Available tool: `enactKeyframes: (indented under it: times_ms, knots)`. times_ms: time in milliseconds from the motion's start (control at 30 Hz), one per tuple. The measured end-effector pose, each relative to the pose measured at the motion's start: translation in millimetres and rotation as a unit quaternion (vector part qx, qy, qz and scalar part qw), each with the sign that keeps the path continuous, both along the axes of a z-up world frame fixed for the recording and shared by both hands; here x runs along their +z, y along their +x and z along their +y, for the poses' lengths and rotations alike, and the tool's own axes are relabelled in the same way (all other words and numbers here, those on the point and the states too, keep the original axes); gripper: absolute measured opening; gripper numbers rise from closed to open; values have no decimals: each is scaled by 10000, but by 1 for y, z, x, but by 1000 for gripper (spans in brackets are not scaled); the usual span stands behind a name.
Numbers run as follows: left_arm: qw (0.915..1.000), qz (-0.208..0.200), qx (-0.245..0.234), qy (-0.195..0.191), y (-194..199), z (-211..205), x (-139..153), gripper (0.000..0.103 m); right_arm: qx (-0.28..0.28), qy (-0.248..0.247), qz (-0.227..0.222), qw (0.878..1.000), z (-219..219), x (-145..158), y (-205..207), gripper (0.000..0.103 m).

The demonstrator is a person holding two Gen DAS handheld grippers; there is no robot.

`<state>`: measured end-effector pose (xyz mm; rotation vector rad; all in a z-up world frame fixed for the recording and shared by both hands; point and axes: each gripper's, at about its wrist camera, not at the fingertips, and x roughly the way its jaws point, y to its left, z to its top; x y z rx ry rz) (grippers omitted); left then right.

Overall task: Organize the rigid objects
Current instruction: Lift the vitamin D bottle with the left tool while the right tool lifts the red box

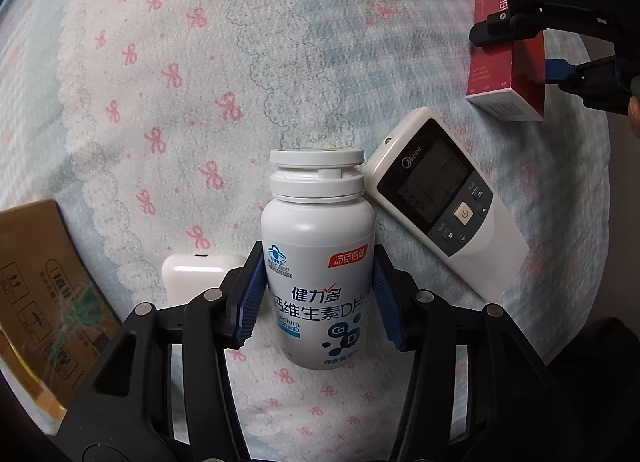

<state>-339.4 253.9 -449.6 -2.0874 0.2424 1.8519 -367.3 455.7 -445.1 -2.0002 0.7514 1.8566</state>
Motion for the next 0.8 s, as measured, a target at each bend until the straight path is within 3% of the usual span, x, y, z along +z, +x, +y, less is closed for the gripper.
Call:
enactKeyframes:
  times_ms: [200, 400, 600, 800]
  knots:
    - [9997, 136, -3, 213, 3, 0, 18, 46, -38, -146, 176, 9997, 8, 11, 11, 40]
    - [9982, 389, 109, 437, 4, -10, 51, 46, -94, -191, 462, 9987, 12, 41, 30, 39]
    - [9942, 772, 304, 684, 5, -33, 99, 46, 68, -252, 968, 9950, 4, 94, 55, 39]
    - [9873, 1206, 498, 904, 21, -69, 150, 46, 626, -120, 1482, 9869, -21, 157, 86, 39]
